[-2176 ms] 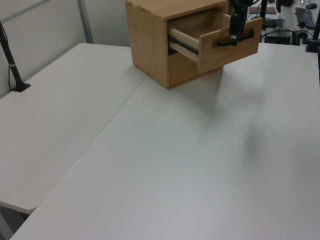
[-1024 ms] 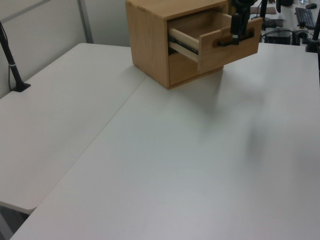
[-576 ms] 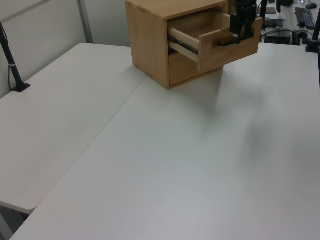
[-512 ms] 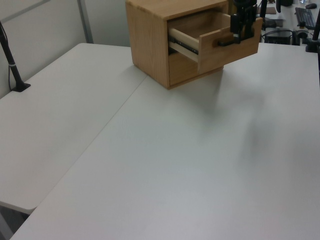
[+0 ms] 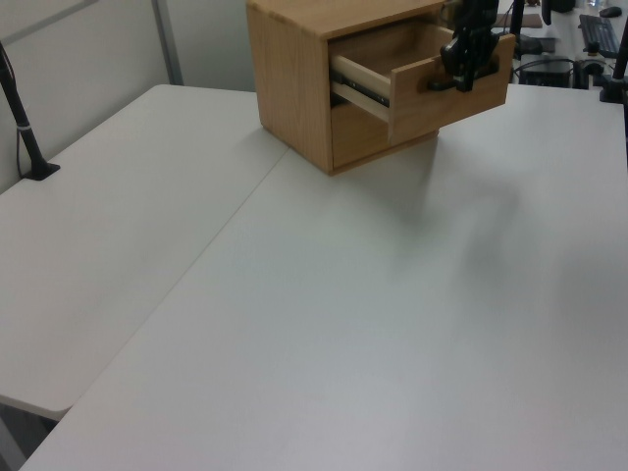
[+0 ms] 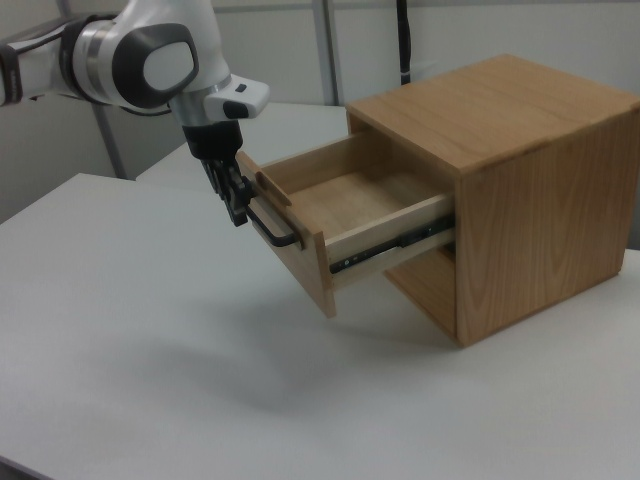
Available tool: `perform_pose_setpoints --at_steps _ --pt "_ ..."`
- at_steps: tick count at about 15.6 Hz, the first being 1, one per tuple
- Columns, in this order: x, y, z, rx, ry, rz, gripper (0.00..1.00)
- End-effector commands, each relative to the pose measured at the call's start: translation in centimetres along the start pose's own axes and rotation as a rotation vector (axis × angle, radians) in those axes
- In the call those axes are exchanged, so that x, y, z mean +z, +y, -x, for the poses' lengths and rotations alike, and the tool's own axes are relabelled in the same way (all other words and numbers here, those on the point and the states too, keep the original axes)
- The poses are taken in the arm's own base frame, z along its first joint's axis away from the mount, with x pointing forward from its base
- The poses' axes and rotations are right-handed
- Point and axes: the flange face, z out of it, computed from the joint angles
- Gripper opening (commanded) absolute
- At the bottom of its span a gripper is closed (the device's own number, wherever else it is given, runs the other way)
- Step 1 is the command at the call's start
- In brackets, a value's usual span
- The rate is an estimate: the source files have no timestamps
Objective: Close the drawer by sliding it
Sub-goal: 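Push the drawer front with the gripper, sliding it into the cabinet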
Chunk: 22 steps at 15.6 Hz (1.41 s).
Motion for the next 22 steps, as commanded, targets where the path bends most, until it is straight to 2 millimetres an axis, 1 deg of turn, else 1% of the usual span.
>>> perform_pose_setpoints --at_steps 1,3,4,5,7,11,14,15,16,18,20,22 --pt "0.5 0.2 -0.5 0.087 0.074 -0.008 0.11" --pt "0.1 0.3 -1.4 0.098 0.138 -0.001 0.11" --pt "0.1 0.9 -2.2 0.112 0.165 -0.003 0.11" --pt "0.1 1.1 -3.0 0.117 0.188 -0.008 0.11" --pt "0.3 0.8 -4.5 0.097 0.245 0.020 0.11" --pt "0.7 1.4 -7.7 0.091 0.340 0.037 0.11" --pt "1.7 2.1 -10.4 0.114 0.363 0.048 0.12" --pt "1.6 2.3 -11.6 0.141 0.393 0.035 0.12" --pt "2.0 2.4 -13.0 0.187 0.423 0.018 0.12" --pt "2.7 2.6 -15.3 0.206 0.463 0.004 0.12" --pt "2.9 2.7 -16.7 0.212 0.486 0.000 0.13" --pt "3.3 2.3 -17.7 0.213 0.515 -0.016 0.14"
